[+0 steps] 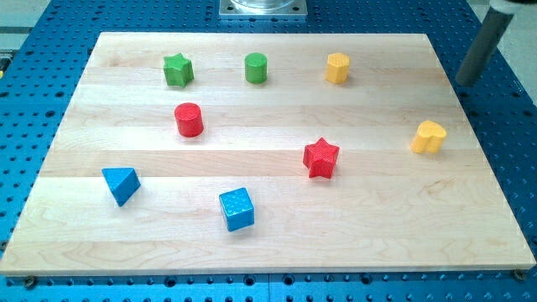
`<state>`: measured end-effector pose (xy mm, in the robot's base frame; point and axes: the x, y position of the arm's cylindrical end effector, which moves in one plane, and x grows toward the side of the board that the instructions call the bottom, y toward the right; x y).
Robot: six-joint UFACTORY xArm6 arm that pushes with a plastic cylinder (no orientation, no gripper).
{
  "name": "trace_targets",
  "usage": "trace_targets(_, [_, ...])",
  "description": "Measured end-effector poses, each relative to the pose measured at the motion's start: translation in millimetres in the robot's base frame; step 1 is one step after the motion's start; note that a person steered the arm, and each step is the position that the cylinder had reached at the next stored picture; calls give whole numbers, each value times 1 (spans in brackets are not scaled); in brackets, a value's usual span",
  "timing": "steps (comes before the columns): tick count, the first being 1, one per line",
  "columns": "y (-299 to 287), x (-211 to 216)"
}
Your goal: Place the yellow blocks at the top left of the red star
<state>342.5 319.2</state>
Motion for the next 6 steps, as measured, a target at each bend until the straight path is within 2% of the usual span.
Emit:
trace_targets(1, [-33, 83])
trace_targets(2, [-59, 114])
trace_targets(3, [-139, 102])
trace_targets(4, [-194, 98])
trace_targets(5, [-241, 83])
trace_targets(6, [-252, 46])
